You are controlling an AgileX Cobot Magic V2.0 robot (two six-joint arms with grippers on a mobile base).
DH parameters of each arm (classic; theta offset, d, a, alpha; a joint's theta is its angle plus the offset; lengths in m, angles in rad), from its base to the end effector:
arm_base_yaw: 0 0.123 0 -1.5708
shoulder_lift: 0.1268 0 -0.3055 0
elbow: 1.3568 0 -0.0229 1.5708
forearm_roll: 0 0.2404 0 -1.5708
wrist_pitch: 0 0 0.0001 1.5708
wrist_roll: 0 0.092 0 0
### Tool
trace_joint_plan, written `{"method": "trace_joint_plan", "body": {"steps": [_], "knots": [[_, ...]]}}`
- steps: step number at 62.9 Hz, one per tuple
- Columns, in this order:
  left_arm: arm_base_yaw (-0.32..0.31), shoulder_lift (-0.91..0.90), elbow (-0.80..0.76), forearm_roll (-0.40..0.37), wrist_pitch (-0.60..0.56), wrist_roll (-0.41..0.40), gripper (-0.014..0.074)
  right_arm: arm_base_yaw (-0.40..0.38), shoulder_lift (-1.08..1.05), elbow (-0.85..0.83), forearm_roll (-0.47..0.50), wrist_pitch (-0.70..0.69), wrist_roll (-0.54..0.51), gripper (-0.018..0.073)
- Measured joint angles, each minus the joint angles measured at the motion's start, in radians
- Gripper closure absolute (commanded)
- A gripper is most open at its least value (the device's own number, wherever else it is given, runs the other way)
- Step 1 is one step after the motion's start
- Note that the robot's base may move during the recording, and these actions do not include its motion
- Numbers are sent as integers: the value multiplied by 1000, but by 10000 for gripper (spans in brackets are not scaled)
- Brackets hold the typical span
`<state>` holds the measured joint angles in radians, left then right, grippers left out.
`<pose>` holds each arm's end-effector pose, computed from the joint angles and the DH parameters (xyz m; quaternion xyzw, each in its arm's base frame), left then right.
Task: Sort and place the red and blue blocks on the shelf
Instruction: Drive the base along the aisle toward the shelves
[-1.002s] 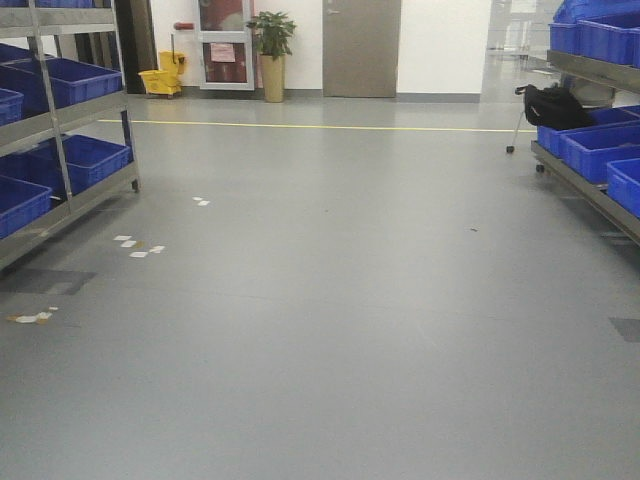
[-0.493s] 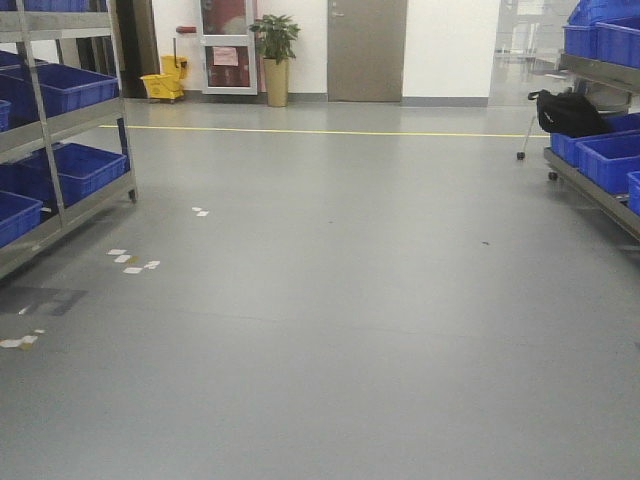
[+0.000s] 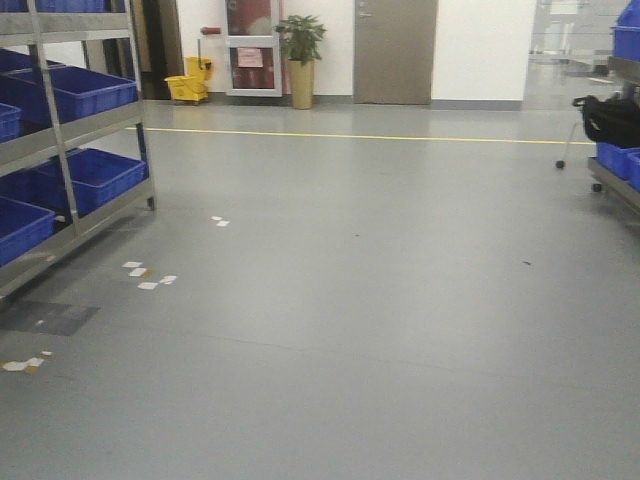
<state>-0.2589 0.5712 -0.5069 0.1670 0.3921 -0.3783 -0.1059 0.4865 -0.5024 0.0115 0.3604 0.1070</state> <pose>0.0900 -0.0178 0.3149 -0.0036 0.8233 -0.1101 0.5569 0.0755 -0.0077 0.3228 0.0872 0.7872 0.0052 0.6105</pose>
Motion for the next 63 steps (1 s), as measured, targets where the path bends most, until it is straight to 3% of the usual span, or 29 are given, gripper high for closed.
{"method": "trace_joint_plan", "body": {"steps": [63], "knots": [[0,0,0,0,0,0,463,0,0,0,0,0,0,505]]}}
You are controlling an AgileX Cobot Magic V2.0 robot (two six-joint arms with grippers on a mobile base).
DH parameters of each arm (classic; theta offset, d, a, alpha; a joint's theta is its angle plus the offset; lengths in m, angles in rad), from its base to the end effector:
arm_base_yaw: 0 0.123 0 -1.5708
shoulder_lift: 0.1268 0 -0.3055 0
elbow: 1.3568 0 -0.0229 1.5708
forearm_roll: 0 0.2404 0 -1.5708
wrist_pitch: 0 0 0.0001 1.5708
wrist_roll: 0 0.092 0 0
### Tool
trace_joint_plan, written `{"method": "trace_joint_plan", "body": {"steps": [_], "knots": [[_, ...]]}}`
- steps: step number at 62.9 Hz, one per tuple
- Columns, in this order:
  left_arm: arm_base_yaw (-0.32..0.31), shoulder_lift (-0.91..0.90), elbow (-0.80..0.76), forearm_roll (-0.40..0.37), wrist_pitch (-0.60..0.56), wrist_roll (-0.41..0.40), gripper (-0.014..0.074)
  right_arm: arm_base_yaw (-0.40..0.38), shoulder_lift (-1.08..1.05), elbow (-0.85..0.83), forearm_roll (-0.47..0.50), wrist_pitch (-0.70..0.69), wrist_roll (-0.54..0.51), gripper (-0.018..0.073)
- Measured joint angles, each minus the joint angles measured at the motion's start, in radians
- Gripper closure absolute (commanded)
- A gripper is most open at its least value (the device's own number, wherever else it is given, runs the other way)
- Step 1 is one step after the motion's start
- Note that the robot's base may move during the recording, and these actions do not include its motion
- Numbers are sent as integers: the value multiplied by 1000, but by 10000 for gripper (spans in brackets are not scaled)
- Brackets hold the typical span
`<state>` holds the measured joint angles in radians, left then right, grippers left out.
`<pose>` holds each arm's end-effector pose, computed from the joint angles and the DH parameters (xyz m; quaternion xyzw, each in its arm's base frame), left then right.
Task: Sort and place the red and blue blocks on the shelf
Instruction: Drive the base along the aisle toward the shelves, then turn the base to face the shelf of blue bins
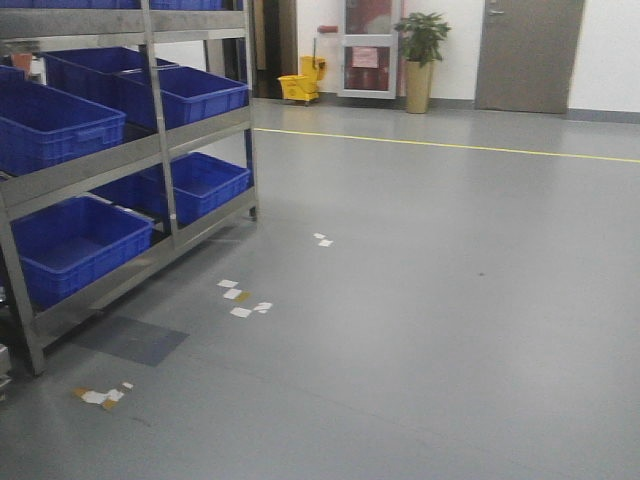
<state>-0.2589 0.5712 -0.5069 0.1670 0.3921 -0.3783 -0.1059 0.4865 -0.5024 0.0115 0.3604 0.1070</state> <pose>0.0900 -0.0178 0.3149 -0.0036 0.8233 -0.1101 0.5569 0.0755 -0.0077 0.3228 0.0872 0.7872 0.0052 0.6105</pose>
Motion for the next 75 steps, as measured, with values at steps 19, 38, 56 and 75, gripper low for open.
{"method": "trace_joint_plan", "body": {"steps": [19,38,56,75], "knots": [[0,0,0,0,0,0,463,0,0,0,0,0,0,505],[0,0,0,0,0,0,463,0,0,0,0,0,0,505],[0,0,0,0,0,0,463,0,0,0,0,0,0,505],[0,0,0,0,0,0,463,0,0,0,0,0,0,505]]}}
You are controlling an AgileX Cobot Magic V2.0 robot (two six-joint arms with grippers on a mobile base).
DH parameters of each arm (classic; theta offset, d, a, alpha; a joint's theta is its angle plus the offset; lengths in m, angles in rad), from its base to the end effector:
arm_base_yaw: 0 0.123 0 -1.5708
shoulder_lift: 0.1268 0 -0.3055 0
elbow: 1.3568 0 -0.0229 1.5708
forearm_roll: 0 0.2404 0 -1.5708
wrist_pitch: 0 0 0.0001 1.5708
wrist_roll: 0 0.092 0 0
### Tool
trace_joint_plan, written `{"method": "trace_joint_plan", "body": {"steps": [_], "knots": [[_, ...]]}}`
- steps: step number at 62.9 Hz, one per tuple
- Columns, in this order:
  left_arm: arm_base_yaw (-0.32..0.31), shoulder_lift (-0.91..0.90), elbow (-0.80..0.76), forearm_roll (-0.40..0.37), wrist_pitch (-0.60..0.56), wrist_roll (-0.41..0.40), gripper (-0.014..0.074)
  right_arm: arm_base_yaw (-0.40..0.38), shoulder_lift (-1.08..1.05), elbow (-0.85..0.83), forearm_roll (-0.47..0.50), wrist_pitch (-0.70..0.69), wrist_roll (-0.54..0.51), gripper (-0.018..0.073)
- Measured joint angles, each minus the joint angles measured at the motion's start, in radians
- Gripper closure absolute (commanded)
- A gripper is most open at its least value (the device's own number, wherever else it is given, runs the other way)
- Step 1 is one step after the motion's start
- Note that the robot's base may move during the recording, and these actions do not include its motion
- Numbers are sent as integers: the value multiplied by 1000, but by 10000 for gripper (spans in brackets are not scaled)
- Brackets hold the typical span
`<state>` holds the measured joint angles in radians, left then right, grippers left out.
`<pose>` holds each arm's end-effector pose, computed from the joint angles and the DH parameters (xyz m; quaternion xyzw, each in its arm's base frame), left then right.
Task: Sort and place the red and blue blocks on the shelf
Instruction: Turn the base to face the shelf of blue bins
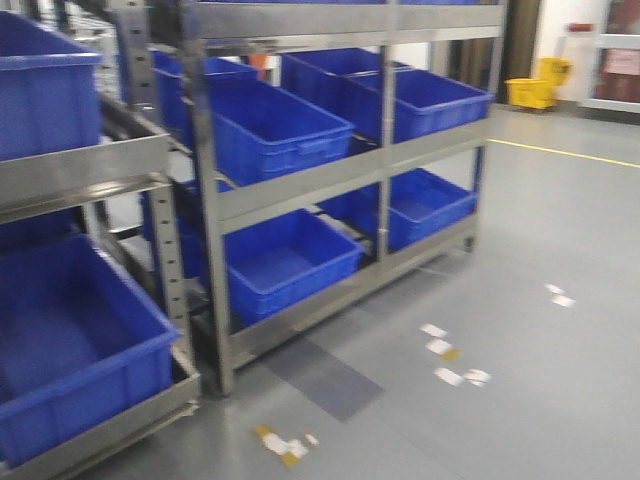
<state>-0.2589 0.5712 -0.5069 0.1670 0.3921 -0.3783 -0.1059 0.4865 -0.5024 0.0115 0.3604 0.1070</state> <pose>0.0900 -0.0178 0.3149 -0.0036 0.8233 -0.1101 0.5569 0.0755 -0.0077 0.3228 0.0872 0.7872 0.0052 0.6105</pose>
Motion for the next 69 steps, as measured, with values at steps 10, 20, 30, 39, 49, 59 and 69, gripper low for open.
{"method": "trace_joint_plan", "body": {"steps": [10,20,30,39,49,59,69], "knots": [[0,0,0,0,0,0,463,0,0,0,0,0,0,505],[0,0,0,0,0,0,463,0,0,0,0,0,0,505],[0,0,0,0,0,0,463,0,0,0,0,0,0,505],[0,0,0,0,0,0,463,0,0,0,0,0,0,505],[0,0,0,0,0,0,463,0,0,0,0,0,0,505],[0,0,0,0,0,0,463,0,0,0,0,0,0,505],[0,0,0,0,0,0,463,0,0,0,0,0,0,505]]}}
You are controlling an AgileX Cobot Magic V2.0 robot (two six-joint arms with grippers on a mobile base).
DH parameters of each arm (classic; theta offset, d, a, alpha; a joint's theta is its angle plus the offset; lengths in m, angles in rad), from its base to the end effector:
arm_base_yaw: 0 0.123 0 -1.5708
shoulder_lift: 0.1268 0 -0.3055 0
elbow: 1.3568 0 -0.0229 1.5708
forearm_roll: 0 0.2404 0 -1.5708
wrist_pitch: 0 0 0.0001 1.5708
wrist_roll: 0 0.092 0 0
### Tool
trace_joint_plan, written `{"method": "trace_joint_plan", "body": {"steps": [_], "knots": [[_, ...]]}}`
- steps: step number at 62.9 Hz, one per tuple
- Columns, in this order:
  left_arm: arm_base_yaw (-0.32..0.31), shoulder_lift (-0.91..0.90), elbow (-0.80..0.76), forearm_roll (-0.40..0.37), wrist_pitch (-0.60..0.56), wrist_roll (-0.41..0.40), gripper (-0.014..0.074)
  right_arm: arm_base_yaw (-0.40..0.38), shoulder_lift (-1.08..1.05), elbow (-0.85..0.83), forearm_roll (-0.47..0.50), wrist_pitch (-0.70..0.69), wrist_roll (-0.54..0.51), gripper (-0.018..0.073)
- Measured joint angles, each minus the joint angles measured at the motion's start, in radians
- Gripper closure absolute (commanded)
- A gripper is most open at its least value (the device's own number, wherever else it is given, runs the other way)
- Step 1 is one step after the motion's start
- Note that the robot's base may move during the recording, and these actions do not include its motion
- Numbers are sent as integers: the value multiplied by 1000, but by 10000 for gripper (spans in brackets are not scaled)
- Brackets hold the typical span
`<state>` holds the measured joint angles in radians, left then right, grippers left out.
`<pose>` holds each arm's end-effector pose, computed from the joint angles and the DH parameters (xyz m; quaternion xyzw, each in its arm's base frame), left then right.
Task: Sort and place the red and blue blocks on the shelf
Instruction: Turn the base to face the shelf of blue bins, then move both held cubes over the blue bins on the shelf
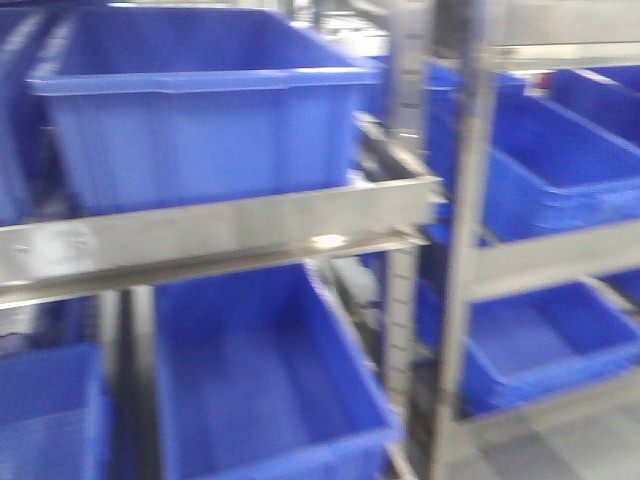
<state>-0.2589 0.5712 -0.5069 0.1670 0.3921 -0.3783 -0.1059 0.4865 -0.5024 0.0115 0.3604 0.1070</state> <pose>0.0900 -0.0178 0.3149 -0.0036 0.8233 -0.1101 0.5569 0.0755 -0.0077 0.3228 0.0872 0.7872 0.0052 0.6105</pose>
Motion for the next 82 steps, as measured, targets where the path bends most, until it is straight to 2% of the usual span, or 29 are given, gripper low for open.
{"method": "trace_joint_plan", "body": {"steps": [82], "knots": [[0,0,0,0,0,0,463,0,0,0,0,0,0,505]]}}
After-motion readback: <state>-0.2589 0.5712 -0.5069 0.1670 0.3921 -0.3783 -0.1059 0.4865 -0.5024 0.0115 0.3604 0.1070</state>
